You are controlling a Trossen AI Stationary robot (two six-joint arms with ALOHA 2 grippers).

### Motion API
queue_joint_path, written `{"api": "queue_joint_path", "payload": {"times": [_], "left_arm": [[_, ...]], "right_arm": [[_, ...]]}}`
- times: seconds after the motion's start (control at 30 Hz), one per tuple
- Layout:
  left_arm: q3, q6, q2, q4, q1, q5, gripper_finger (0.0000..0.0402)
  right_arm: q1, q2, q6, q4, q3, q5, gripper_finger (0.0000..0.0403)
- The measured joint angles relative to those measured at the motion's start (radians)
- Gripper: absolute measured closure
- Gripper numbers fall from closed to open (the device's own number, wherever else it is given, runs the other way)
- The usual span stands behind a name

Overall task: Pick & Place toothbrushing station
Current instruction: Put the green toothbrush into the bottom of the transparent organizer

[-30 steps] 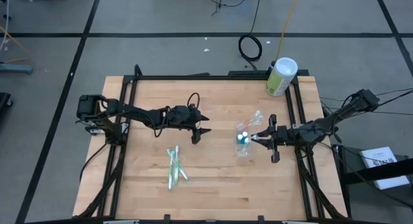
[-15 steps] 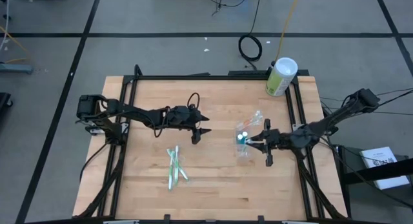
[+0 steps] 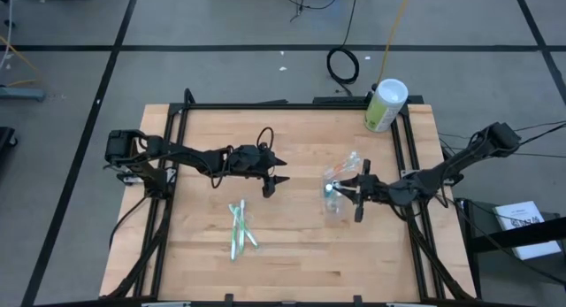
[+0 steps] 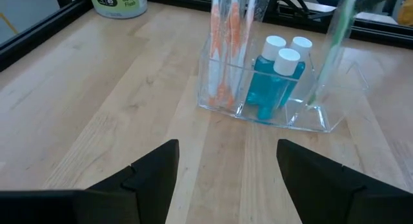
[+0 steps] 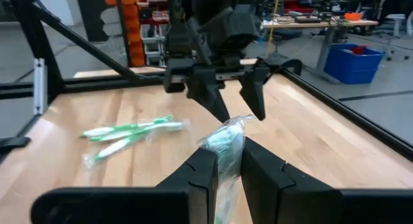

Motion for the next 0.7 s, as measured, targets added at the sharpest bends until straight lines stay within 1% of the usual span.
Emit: {"api": "queue_joint_path", "payload": {"times": [0.23, 0.7], "left_arm": [[0.000, 0.000, 0.000, 0.000, 0.000, 0.000, 0.0135], [0.000, 0.000, 0.000, 0.000, 0.000, 0.000, 0.0135]], "right_arm": [[-0.029, 0.044, 0.018, 0.000, 0.000, -0.002, 0.0353], [-0.035, 0.104, 0.026, 0.037, 0.000, -0.004, 0.0353]]}}
